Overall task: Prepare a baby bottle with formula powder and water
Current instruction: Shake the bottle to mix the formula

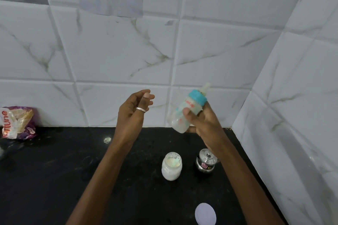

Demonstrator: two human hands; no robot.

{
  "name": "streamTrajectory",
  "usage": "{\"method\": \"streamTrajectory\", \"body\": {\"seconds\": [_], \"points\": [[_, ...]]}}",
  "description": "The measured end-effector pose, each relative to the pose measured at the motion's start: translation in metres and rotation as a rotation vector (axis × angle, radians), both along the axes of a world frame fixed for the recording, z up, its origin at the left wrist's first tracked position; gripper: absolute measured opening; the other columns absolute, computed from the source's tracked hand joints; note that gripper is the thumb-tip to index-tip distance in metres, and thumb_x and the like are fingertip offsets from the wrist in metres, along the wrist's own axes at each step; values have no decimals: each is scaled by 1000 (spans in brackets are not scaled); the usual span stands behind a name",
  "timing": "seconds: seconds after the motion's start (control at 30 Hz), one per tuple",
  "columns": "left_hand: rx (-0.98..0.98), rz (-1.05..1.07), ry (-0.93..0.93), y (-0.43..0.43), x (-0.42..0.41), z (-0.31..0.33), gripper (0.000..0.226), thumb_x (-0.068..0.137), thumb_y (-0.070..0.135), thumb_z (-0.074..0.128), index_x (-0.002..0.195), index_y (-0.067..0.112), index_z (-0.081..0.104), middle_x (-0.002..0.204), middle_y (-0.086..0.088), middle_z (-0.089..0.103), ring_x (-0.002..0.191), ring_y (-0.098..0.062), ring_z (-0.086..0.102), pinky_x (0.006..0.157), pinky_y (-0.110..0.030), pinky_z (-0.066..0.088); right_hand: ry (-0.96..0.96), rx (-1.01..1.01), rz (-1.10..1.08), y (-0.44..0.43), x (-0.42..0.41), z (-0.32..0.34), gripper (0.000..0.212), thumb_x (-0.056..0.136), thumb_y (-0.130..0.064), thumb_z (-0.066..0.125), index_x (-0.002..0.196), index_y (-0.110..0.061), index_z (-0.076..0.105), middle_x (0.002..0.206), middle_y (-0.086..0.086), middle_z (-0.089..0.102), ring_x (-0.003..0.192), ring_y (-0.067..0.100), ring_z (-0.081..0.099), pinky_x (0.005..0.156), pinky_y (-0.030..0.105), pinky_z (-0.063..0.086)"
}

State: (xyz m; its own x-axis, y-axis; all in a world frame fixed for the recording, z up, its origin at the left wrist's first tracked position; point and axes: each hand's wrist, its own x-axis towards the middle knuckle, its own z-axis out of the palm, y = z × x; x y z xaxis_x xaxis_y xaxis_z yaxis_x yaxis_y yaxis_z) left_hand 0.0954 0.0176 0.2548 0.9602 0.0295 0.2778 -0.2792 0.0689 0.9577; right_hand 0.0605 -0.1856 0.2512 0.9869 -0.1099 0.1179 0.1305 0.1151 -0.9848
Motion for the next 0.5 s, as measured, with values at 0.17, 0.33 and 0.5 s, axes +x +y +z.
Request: {"method": "streamTrajectory", "body": {"seconds": [0.17, 0.33, 0.5], "points": [[5, -2, -2, 0, -2, 0, 29, 103, 37, 54, 123, 20, 68, 109, 8, 75, 102, -9, 71, 99, -35, 55, -113, 303, -147, -6, 2, 9, 61, 89, -29, 78, 137, -12, 45, 122, 9, 63, 119, 34, 67, 89, 58, 60], [11, -4, 7, -2, -5, -1, 30, 103, 37, 54, 123, 21, 67, 109, 9, 75, 102, -8, 71, 98, -33, 55, -27, 30, 4, 2, -7, 3, 48, 85, -31, 74, 127, -22, 51, 118, 3, 66, 118, 30, 68, 85, 50, 62], [12, -11, 20, -2, -10, -3, 27, 103, 37, 55, 122, 22, 68, 109, 10, 76, 102, -8, 71, 98, -33, 55, -93, 295, -110, 2, -5, 5, 49, 91, -29, 70, 133, -16, 47, 120, 6, 66, 118, 31, 69, 86, 55, 61]]}}
